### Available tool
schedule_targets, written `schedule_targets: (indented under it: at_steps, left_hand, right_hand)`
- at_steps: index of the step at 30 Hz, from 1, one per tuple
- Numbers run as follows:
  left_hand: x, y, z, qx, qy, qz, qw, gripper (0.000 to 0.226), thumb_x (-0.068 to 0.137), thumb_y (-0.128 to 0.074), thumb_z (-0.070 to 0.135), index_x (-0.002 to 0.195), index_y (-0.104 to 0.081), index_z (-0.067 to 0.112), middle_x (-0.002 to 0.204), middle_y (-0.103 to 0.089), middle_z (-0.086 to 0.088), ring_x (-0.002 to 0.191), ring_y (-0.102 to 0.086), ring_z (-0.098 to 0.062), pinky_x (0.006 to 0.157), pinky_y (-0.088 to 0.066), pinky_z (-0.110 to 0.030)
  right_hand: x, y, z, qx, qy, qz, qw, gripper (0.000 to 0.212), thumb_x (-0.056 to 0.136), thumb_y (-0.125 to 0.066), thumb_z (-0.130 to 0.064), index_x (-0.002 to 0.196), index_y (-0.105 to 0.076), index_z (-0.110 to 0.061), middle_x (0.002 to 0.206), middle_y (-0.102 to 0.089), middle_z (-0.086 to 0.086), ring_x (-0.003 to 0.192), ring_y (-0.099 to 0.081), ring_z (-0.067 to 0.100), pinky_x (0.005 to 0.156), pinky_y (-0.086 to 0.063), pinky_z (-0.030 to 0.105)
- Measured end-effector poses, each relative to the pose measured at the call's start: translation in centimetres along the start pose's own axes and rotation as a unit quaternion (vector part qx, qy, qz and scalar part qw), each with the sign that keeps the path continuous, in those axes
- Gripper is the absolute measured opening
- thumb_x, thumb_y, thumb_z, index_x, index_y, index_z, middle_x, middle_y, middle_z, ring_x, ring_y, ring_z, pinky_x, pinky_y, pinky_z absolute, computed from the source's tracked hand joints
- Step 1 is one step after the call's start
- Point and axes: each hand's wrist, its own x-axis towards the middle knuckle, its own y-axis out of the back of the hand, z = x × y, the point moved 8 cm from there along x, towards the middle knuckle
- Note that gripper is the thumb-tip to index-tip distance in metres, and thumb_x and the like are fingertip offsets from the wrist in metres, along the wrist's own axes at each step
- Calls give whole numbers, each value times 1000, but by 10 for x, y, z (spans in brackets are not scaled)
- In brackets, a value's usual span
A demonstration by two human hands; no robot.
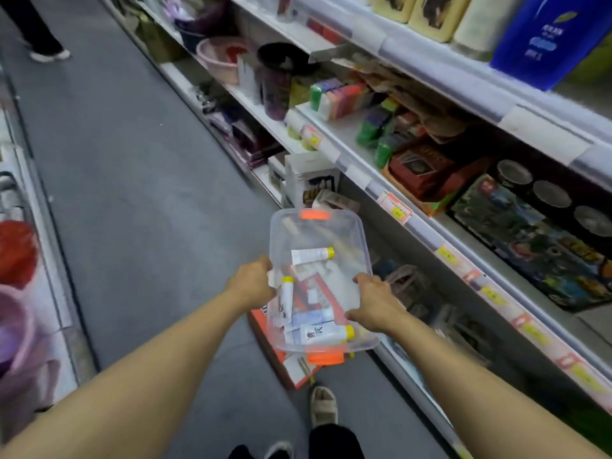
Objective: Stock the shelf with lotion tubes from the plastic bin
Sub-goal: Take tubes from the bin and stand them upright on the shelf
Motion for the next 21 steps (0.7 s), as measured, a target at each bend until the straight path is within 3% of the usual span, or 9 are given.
schedule_targets:
  at_steps: [14, 21]
  left_hand:
    - [87, -118, -13, -55, 72, -55, 994, 51, 82, -62, 11, 129, -42, 13, 126, -52, -13, 114, -53, -30, 93, -45, -35]
    - [113, -162, -24, -93, 113, -26, 989, 46, 83, -55, 2, 126, -43, 13, 122, -53, -12, 109, -54, -28, 88, -44, -34]
  right_hand:
    - [147, -112, 36, -33, 68, -155, 985, 64, 81, -65, -15, 137, -35, -11, 135, -42, 13, 124, -43, 30, 100, -40, 36]
    - [182, -197, 54, -107, 106, -235, 960, 48, 84, -59, -14, 127, -40, -7, 128, -45, 15, 116, -46, 33, 93, -44, 38]
